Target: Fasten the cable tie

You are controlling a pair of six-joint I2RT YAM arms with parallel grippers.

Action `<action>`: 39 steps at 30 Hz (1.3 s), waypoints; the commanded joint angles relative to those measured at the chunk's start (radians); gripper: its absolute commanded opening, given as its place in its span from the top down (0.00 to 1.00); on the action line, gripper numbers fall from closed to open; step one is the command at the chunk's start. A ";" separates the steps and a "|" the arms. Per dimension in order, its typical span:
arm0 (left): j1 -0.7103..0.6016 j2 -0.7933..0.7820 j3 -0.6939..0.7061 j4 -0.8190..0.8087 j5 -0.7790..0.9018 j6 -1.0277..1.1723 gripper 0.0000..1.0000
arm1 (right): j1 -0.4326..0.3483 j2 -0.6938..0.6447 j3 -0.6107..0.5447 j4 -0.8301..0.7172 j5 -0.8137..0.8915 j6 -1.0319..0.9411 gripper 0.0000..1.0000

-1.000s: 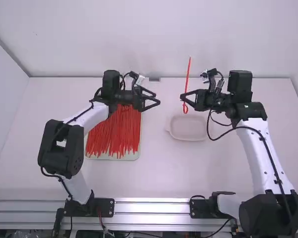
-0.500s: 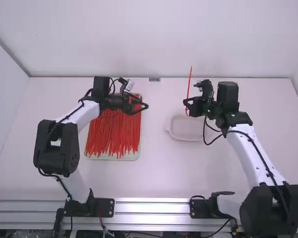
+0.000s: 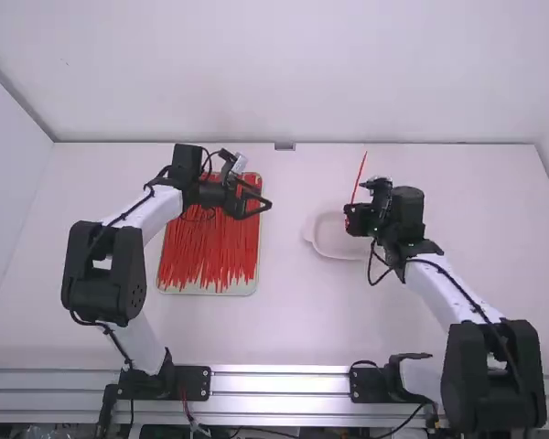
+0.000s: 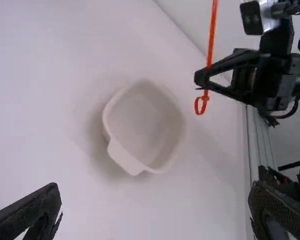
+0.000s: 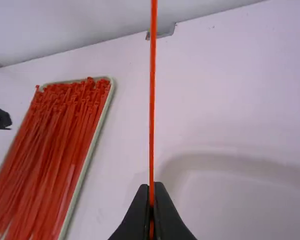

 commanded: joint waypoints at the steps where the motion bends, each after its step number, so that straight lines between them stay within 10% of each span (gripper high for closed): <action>1: -0.002 -0.003 0.009 -0.004 0.016 0.022 0.01 | 0.021 0.061 -0.010 0.025 0.093 0.010 1.00; 17: -0.002 -0.003 0.009 -0.012 0.016 0.023 0.01 | 0.038 0.291 -0.011 0.116 0.098 0.030 0.91; 18: -0.002 -0.003 0.009 -0.011 0.015 0.022 0.01 | 0.035 0.291 -0.011 0.116 0.098 0.025 0.01; 39: -0.002 -0.060 0.035 -0.155 -0.133 0.032 0.01 | 0.037 0.024 -0.010 -0.144 0.102 0.025 0.01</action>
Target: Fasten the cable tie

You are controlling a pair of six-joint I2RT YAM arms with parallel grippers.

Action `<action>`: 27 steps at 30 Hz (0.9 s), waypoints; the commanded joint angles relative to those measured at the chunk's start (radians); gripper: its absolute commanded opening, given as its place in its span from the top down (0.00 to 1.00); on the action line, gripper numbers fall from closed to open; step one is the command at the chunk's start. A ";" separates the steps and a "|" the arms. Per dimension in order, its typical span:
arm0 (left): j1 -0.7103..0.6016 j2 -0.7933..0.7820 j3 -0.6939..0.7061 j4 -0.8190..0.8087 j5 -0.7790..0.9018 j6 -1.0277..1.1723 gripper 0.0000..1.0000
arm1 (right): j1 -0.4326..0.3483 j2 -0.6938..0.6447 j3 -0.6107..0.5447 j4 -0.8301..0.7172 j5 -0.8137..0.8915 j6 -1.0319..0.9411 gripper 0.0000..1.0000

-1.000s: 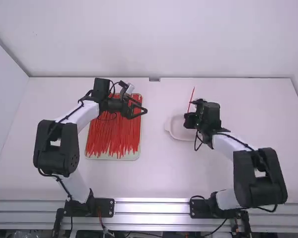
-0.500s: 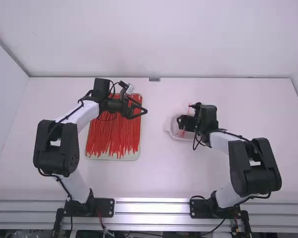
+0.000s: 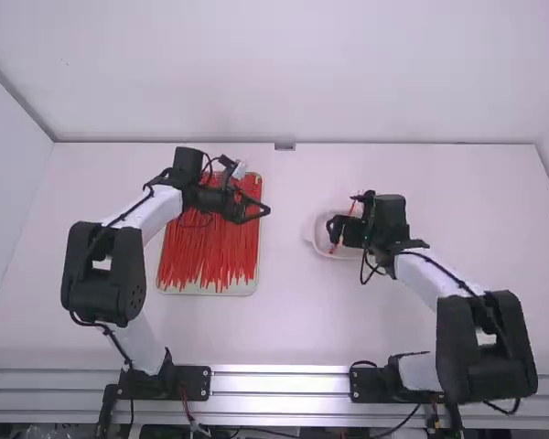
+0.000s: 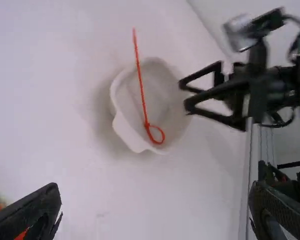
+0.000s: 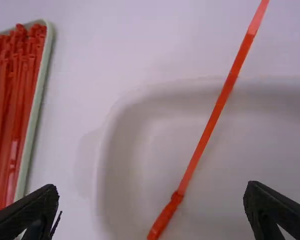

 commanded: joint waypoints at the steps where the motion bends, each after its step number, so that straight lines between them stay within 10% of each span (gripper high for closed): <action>1: -0.003 -0.076 0.032 -0.039 -0.060 0.048 0.01 | 0.001 -0.077 -0.006 -0.040 0.002 -0.001 0.01; 15: 0.003 -0.181 0.027 -0.162 -0.139 0.075 0.02 | 0.045 -0.230 -0.012 -0.138 0.039 -0.006 0.02; 27: 0.076 -0.327 -0.119 -0.016 -0.285 -0.072 0.16 | -0.114 -0.388 -0.170 -0.056 0.197 -0.165 0.17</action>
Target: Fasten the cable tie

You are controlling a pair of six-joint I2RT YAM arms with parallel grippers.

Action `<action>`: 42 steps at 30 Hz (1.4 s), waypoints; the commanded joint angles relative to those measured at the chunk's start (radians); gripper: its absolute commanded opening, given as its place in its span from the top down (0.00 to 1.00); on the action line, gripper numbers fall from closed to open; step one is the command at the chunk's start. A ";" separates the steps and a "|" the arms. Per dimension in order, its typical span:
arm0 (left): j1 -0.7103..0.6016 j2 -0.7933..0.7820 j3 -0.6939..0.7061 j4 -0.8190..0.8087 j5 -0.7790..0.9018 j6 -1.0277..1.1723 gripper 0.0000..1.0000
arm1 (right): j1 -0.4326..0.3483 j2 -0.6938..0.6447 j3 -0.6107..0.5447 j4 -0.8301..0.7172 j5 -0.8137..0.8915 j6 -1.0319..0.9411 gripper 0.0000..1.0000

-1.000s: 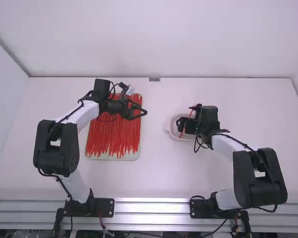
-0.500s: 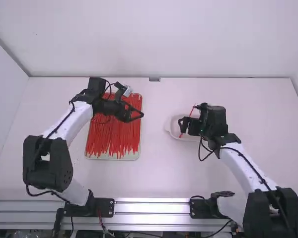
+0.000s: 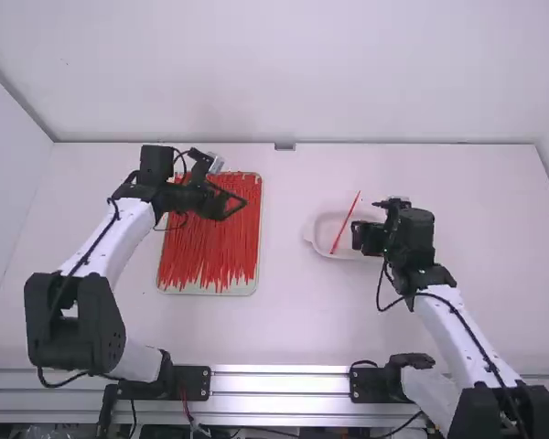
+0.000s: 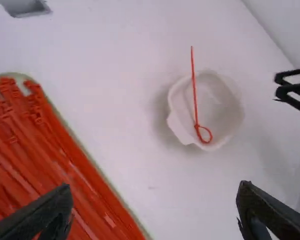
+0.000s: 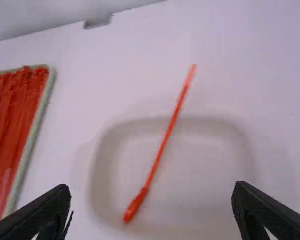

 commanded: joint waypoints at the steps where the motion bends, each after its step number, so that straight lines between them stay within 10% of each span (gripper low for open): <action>1: -0.003 -0.065 -0.044 0.023 -0.052 -0.064 0.18 | -0.045 -0.054 -0.052 0.000 0.081 -0.078 0.20; 23: -0.003 -0.519 -0.497 0.363 -0.506 -0.197 0.64 | -0.059 -0.540 -0.525 0.000 0.148 -0.171 0.68; 42: -0.003 -0.932 -0.910 0.363 -0.805 -0.197 1.00 | -0.059 -0.885 -0.525 0.000 0.148 -0.171 1.00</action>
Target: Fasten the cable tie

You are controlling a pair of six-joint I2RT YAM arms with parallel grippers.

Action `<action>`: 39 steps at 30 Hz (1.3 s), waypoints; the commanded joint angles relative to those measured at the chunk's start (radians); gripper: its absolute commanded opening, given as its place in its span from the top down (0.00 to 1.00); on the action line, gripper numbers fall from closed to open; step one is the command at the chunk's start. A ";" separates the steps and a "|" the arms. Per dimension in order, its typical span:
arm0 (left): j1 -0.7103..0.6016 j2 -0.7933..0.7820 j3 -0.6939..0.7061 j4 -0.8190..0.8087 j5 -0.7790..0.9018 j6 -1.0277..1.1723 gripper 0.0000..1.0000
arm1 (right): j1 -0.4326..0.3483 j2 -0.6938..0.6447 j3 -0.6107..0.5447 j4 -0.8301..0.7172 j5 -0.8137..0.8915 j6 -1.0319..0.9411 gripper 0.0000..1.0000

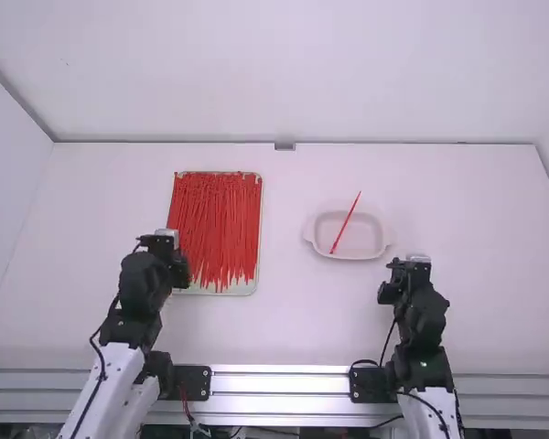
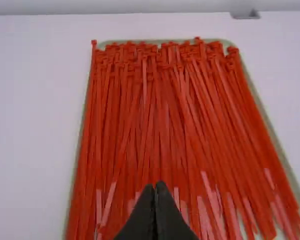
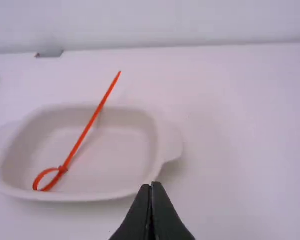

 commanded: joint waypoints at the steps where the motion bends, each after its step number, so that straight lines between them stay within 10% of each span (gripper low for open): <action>1: -0.003 -0.052 -0.049 0.002 -0.028 0.001 1.00 | 0.003 -0.039 -0.010 -0.008 0.002 0.004 1.00; 39: -0.003 -0.584 -0.226 0.002 -0.028 0.001 1.00 | 0.003 -0.233 -0.010 -0.008 0.002 0.004 1.00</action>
